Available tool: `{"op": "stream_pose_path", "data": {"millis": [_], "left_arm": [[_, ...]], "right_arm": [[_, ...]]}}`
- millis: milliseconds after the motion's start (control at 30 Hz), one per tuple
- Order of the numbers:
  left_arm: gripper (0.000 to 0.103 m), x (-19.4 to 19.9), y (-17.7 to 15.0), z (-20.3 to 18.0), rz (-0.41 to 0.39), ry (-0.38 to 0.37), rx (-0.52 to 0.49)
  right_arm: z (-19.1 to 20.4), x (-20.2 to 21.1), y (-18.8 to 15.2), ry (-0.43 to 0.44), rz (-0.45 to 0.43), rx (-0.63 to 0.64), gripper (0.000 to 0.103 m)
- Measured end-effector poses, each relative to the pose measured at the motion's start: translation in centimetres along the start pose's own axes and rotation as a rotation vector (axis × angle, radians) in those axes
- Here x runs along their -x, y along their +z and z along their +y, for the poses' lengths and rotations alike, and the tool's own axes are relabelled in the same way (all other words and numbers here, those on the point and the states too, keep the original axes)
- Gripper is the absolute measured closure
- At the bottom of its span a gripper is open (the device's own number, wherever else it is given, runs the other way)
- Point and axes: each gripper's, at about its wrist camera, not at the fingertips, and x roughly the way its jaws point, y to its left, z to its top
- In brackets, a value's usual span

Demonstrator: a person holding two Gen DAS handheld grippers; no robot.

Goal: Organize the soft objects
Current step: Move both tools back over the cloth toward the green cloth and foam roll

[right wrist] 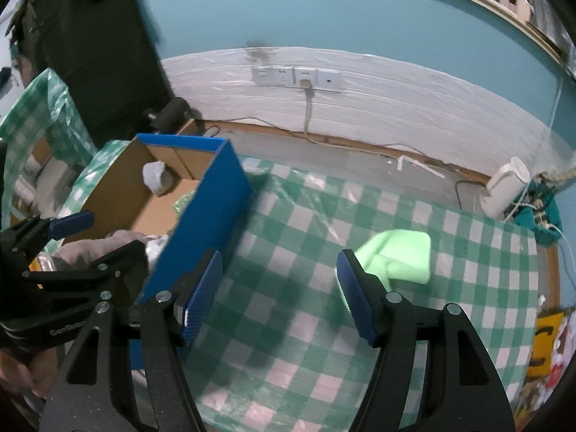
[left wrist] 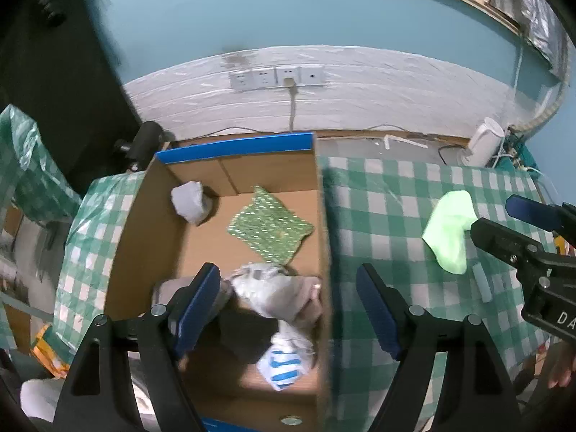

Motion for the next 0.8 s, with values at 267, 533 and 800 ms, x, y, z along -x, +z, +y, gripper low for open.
{"op": "stream_pose_path", "data": {"millis": [267, 533, 800], "left_arm": [[0.024, 0.1, 0.0, -3.7, 0.0, -0.001, -0.07], [0.024, -0.6, -0.1, -7.2, 0.033, -0.041, -0.117], [0.024, -2.5, -0.6, -10.5, 0.08, -0.053, -0.165]], "right_arm": [[-4.2, 0.7, -2.0, -0.033, 0.014, -0.062, 0.036], [-8.7, 0.7, -3.9, -0.067, 0.035, -0.131, 0.036], [-12.0, -0.6, -5.9, -0.094, 0.072, -0.175, 0.036]]}}
